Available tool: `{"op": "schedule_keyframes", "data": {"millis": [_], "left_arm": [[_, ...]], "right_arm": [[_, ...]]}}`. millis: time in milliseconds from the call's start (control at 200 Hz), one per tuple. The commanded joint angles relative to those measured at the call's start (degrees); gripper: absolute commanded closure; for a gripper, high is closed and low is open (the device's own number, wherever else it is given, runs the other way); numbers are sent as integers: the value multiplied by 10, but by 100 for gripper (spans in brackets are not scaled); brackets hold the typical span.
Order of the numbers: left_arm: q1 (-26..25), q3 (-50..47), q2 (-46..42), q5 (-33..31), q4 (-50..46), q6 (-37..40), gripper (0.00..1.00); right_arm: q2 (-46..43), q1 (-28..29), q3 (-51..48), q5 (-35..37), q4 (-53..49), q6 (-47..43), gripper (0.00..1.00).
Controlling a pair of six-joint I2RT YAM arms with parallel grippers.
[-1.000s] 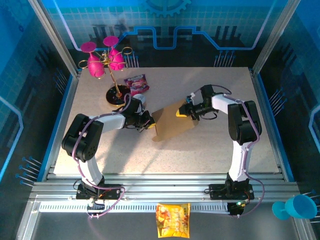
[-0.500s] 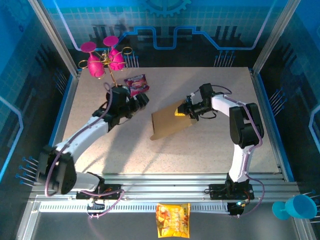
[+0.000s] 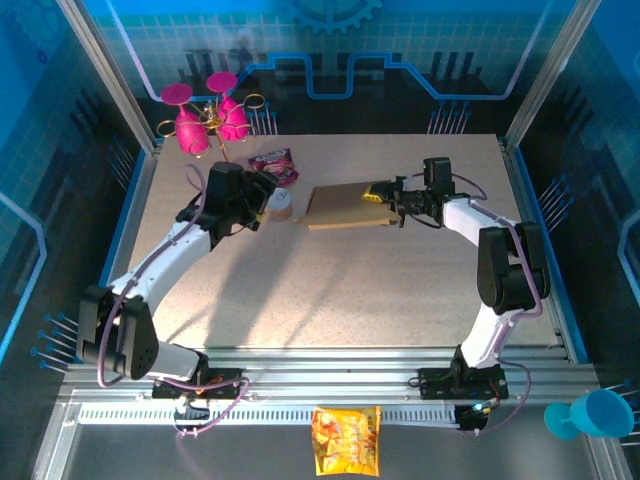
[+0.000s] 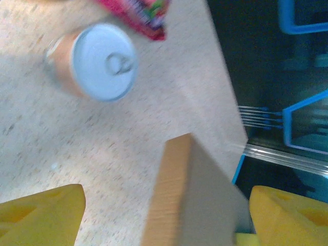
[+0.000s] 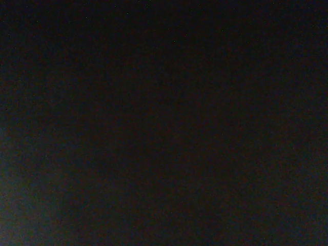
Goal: Fold the paper box
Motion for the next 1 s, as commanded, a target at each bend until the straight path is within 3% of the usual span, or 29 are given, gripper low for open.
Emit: {"op": "schedule_keyframes", "data": {"millis": [0, 195, 565, 770, 996], "left_arm": [[-2, 31, 24, 56, -38, -65, 16], [-2, 22, 54, 93, 17, -111, 15], [10, 4, 99, 173, 137, -194, 14], [0, -18, 119, 216, 219, -256, 20], [-22, -49, 123, 219, 291, -310, 31]], "right_arm": [[-15, 10, -12, -29, 121, 136, 83], [-6, 21, -34, -38, 226, 234, 82], [-22, 33, -27, -60, 133, 194, 81], [-16, 40, -34, -55, 145, 209, 81], [5, 45, -45, -48, 221, 265, 82]]}}
